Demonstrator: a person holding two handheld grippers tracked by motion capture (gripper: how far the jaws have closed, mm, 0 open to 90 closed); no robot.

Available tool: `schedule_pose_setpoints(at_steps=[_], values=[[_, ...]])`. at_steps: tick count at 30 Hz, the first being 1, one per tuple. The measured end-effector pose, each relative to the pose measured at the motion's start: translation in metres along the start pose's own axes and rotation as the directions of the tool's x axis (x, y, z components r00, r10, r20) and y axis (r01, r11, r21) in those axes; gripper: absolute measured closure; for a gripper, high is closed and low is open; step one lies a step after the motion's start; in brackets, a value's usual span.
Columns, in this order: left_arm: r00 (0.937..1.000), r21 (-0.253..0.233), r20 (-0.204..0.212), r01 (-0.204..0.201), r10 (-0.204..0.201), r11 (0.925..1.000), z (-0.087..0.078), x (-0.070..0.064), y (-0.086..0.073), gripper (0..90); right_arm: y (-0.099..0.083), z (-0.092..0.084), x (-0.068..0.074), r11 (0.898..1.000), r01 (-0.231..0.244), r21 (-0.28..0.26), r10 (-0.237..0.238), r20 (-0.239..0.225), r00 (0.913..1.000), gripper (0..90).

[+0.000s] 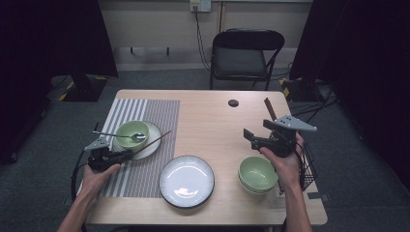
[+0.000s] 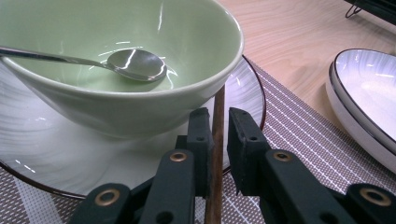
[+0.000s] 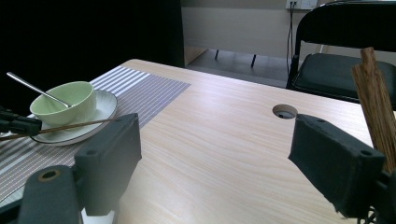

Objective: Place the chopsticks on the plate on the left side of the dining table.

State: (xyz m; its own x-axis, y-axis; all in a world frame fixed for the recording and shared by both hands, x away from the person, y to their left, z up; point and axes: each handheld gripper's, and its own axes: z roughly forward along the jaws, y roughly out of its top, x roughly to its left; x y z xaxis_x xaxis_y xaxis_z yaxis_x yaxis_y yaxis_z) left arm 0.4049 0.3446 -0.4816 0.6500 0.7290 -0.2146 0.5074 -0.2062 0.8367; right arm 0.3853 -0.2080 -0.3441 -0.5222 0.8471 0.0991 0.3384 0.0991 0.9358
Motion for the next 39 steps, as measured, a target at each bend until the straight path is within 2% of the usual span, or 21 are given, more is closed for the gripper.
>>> schedule_pose_setpoints(at_steps=[5, 9, 14, 16, 18, 20, 23, 28, 31, 36, 38, 39], values=[[1.0, -0.012, 0.001, 0.0, 0.0, 0.9999, -0.003, -0.001, 0.001, 77.1, -0.001, 0.001, -0.001, 1.0, 0.0, 0.008, 0.0, 0.002, 1.0, 15.5], [0.9999, -0.047, 0.005, 0.016, -0.016, 0.9988, -0.009, -0.003, 0.004, 77.5, -0.001, 0.001, -0.002, 1.0, -0.008, 0.016, 0.008, 0.004, 1.0, 16.0], [0.9999, -0.066, 0.013, 0.003, -0.002, 0.9978, -0.014, -0.009, 0.008, 76.1, -0.001, 0.0, -0.006, 1.0, -0.018, 0.018, 0.018, 0.003, 0.9998, 17.6], [0.9996, -0.07, 0.029, 0.006, -0.004, 0.9975, -0.013, -0.012, 0.009, 75.5, 0.0, -0.001, -0.008, 1.0, -0.02, 0.02, 0.02, 0.004, 0.9998, 18.6], [0.998, -0.063, 0.064, 0.0, 0.004, 0.998, -0.012, -0.016, 0.011, 75.2, 0.0, -0.001, -0.01, 0.999, -0.027, 0.022, 0.027, 0.003, 0.9996, 20.0], [0.998, -0.053, 0.061, -0.008, 0.011, 0.9986, -0.01, -0.021, 0.014, 75.8, 0.002, 0.0, -0.013, 0.999, -0.028, 0.025, 0.028, -0.003, 0.9996, 22.0], [0.9949, -0.063, 0.101, 0.001, 0.006, 0.998, -0.008, -0.028, 0.017, 72.6, 0.006, 0.0, -0.017, 0.999, -0.025, 0.027, 0.026, -0.001, 0.9997, 25.2], [0.9914, -0.022, 0.124, -0.038, 0.041, 0.999, 0.004, -0.042, 0.018, 67.4, 0.014, 0.0, -0.025, 0.999, -0.037, 0.038, 0.036, 0.012, 0.9993, 29.7], [0.9861, 0.008, 0.153, -0.068, 0.066, 0.9977, 0.01, -0.053, 0.018, 64.8, 0.019, 0.0, -0.032, 0.998, -0.047, 0.046, 0.046, 0.025, 0.9986, 33.4], [0.9836, 0.045, 0.154, -0.102, 0.094, 0.9938, 0.021, -0.066, 0.017, 58.5, 0.022, 0.003, -0.044, 0.996, -0.063, 0.056, 0.062, 0.026, 0.9978, 38.4], [0.9795, 0.048, 0.166, -0.124, 0.114, 0.9912, 0.025, -0.069, 0.016, 53.8, 0.023, 0.005, -0.048, 0.996, -0.068, 0.059, 0.066, 0.029, 0.9974, 39.6], [0.9809, 0.063, 0.152, -0.132, 0.121, 0.9892, 0.027, -0.07, 0.015, 53.4, 0.024, 0.006, -0.05, 0.996, -0.073, 0.06, 0.071, 0.034, 0.9969, 40.3]])
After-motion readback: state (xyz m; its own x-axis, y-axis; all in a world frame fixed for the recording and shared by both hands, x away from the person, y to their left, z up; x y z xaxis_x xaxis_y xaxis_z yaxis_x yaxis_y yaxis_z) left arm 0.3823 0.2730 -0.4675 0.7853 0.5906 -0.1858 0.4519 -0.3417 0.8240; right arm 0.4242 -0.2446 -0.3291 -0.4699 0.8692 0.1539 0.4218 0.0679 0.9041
